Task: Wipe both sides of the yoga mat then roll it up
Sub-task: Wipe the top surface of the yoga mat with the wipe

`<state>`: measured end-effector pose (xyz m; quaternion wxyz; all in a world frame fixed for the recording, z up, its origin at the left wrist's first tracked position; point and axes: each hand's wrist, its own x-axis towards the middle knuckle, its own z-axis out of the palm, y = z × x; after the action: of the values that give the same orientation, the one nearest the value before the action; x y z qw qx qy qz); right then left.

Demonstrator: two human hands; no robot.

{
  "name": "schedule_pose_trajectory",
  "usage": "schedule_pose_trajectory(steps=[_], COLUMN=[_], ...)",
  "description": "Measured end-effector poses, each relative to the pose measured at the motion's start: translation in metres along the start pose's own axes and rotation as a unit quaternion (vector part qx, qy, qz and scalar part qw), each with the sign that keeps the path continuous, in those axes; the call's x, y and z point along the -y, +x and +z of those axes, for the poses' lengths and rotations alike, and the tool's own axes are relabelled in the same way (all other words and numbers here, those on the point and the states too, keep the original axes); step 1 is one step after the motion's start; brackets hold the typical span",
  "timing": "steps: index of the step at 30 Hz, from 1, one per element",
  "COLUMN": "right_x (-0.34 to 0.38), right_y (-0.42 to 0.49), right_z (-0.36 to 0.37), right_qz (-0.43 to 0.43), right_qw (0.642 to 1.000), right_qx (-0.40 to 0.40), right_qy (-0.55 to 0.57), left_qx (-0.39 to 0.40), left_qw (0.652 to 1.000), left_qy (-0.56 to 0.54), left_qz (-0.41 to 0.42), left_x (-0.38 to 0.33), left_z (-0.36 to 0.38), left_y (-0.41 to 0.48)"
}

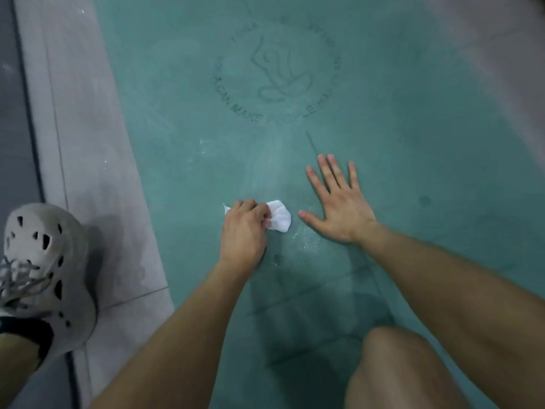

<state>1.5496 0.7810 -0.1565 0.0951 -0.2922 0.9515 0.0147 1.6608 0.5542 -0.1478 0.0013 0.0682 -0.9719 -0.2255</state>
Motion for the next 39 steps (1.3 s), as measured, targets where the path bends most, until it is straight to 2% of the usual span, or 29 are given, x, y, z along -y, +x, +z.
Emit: schedule_pose_trajectory(steps=[6,11,15,18,21,23,24,27,29,31,33,36,39], right_x=[-0.009,-0.008,-0.010,-0.007,-0.008,-0.007,-0.007,-0.006,-0.007,-0.008,-0.007,-0.008,-0.008], right_y=[-0.001,0.000,-0.001,0.001,0.001,0.000,0.000,0.002,0.002,0.002,0.003,0.004,0.002], right_z=[0.011,0.012,0.011,0.010,0.012,0.013,0.013,0.015,0.017,0.016,0.016,0.016,0.014], right_qz=[0.005,0.059,0.056,0.055,0.066,0.068,0.068,0.064,0.065,0.064,0.064,0.059,0.061], right_qw=[0.996,0.989,0.989,0.986,0.981,0.980,0.980,0.979,0.978,0.979,0.980,0.979,0.980], right_qx=[-0.067,-0.099,-0.100,-0.117,-0.134,-0.140,-0.141,-0.149,-0.154,-0.152,-0.147,-0.149,-0.146], right_qy=[0.059,0.091,0.095,0.109,0.122,0.124,0.124,0.123,0.125,0.124,0.120,0.125,0.121], left_qx=[-0.018,-0.079,-0.120,-0.128,-0.054,-0.016,-0.012,-0.079,-0.096,-0.081,-0.061,-0.007,0.003], left_qw=[0.992,0.984,0.983,0.984,0.993,0.993,0.994,0.996,0.993,0.993,0.993,0.996,0.999], left_qy=[-0.111,-0.130,-0.105,-0.095,-0.104,-0.108,-0.095,-0.039,-0.074,-0.089,-0.095,-0.080,-0.042], left_qz=[-0.055,-0.087,-0.096,-0.078,0.010,0.055,0.058,0.015,-0.019,-0.006,0.033,0.041,0.032], left_x=[0.002,-0.007,-0.021,-0.028,-0.042,-0.041,-0.038,-0.035,-0.046,-0.061,-0.064,-0.054,-0.045], left_z=[0.009,-0.001,-0.004,0.007,0.012,0.006,0.004,0.001,0.003,0.011,0.013,0.005,-0.002], left_y=[0.017,0.137,0.223,0.187,0.085,0.062,0.080,0.187,0.236,0.218,0.156,0.054,0.060])
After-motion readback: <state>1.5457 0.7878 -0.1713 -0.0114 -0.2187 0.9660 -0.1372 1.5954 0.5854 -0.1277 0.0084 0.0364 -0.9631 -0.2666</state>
